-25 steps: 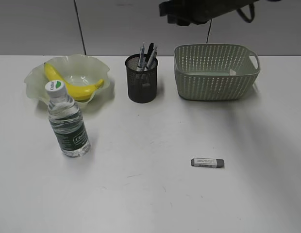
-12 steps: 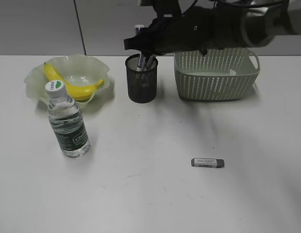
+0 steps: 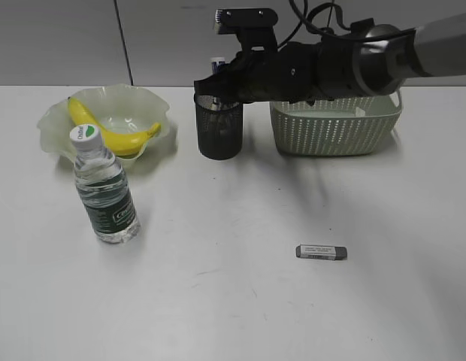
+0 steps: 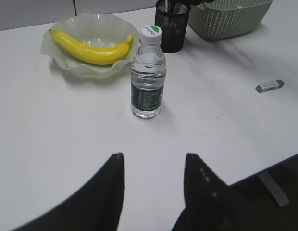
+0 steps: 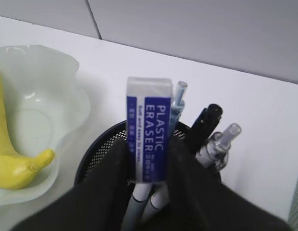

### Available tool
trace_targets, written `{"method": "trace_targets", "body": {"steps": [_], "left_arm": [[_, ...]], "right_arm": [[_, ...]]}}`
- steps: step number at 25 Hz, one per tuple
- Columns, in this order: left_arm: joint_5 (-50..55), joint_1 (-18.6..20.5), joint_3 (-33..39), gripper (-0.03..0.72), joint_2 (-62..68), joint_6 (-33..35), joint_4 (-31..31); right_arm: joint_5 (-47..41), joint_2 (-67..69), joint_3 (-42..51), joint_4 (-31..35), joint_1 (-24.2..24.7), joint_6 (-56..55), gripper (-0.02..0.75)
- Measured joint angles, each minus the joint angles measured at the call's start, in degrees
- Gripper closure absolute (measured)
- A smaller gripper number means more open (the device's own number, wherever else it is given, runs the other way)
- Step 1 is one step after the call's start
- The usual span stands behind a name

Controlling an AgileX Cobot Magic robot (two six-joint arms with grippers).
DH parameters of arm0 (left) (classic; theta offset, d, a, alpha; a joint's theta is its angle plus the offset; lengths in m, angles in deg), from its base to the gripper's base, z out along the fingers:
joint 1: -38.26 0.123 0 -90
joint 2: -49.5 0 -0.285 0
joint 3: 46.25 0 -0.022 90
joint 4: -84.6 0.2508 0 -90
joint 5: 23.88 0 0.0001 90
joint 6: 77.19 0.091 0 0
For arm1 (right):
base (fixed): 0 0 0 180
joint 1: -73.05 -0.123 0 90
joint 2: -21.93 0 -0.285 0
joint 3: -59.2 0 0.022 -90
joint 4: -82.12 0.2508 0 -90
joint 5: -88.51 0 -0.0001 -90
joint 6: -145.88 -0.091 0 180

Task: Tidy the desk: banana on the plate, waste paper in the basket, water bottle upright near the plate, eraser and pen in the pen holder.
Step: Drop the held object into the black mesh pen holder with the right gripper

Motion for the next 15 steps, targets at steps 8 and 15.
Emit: {"method": "trace_targets", "body": {"steps": [8,15], "left_arm": [[0.0,0.0,0.0,0.378,0.0,0.0,0.0],[0.0,0.0,0.0,0.378,0.0,0.0,0.0]], "right_arm": [[-3.0,-0.9,0.0,0.0,0.0,-0.2,0.344],[-18.7,-9.4,0.0,-3.0,0.0,-0.2,0.337]]}}
